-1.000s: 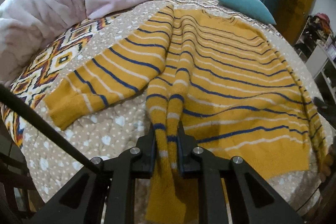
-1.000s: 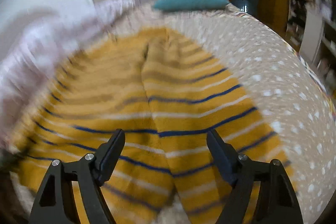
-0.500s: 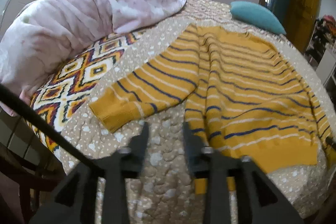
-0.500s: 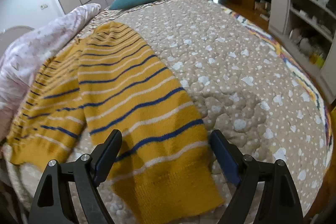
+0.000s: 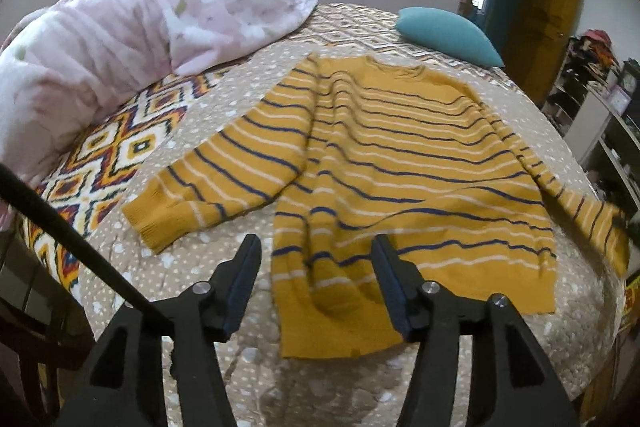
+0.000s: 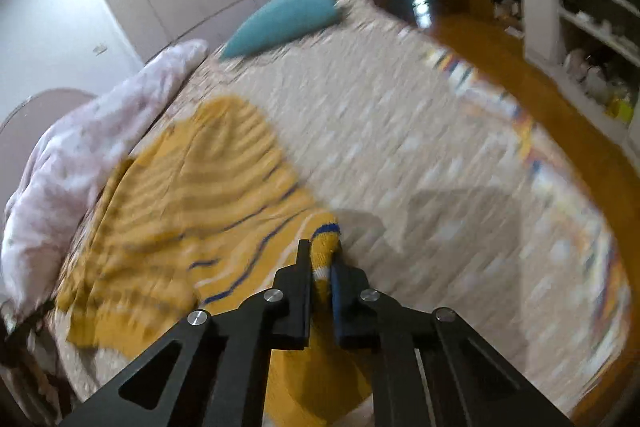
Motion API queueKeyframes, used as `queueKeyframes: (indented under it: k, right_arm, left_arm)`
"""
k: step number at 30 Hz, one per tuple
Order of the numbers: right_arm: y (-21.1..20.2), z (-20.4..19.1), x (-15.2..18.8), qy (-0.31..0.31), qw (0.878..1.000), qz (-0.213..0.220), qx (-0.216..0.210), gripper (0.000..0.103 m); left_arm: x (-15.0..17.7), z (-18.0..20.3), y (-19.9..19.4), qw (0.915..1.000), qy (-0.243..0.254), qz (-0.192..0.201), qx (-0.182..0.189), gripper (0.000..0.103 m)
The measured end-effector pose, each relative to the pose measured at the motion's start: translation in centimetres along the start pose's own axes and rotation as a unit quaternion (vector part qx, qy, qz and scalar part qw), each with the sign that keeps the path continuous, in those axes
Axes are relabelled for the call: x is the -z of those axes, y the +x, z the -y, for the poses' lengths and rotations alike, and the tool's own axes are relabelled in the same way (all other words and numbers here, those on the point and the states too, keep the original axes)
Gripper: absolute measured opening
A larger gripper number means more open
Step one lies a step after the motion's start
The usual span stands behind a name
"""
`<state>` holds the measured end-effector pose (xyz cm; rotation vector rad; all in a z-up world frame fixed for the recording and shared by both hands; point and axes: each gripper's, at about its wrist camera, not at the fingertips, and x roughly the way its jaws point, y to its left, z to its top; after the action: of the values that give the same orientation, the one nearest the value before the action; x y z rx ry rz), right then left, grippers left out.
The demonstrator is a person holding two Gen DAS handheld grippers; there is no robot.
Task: Fold small clothes
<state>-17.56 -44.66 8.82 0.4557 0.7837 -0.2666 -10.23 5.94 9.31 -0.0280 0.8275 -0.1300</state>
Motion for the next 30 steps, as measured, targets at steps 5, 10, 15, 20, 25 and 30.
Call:
queueKeyframes:
  k: [5, 10, 15, 20, 25, 30]
  right_arm:
    - [0.8, 6.7, -5.0, 0.071, 0.992, 0.006, 0.099, 0.009]
    - [0.0, 6.7, -7.2, 0.105, 0.99, 0.008, 0.095, 0.009]
    - [-0.8, 0.6, -9.0, 0.062, 0.996, 0.005, 0.059, 0.009]
    - [0.5, -8.5, -11.2, 0.035, 0.999, -0.012, -0.009, 0.009]
    - [4.5, -20.3, -12.5, 0.002, 0.996, -0.049, -0.076, 0.009]
    - [11.6, -32.3, -12.3, -0.052, 0.99, -0.088, -0.092, 0.009]
  left_arm:
    - [-0.2, 0.6, -0.4, 0.9998, 0.008, 0.012, 0.01, 0.062]
    - [-1.0, 0.8, 0.4, 0.9995, 0.015, 0.017, 0.021, 0.063]
    - [-1.9, -0.1, 1.7, 0.999, 0.01, 0.024, 0.036, 0.065]
    - [-3.7, -3.4, 3.2, 0.9976, -0.031, 0.05, 0.038, 0.068]
    - [-5.9, -8.8, 6.0, 0.9922, -0.096, 0.076, 0.025, 0.07]
    - [-6.7, -13.9, 7.6, 0.9842, -0.131, 0.119, -0.006, 0.07]
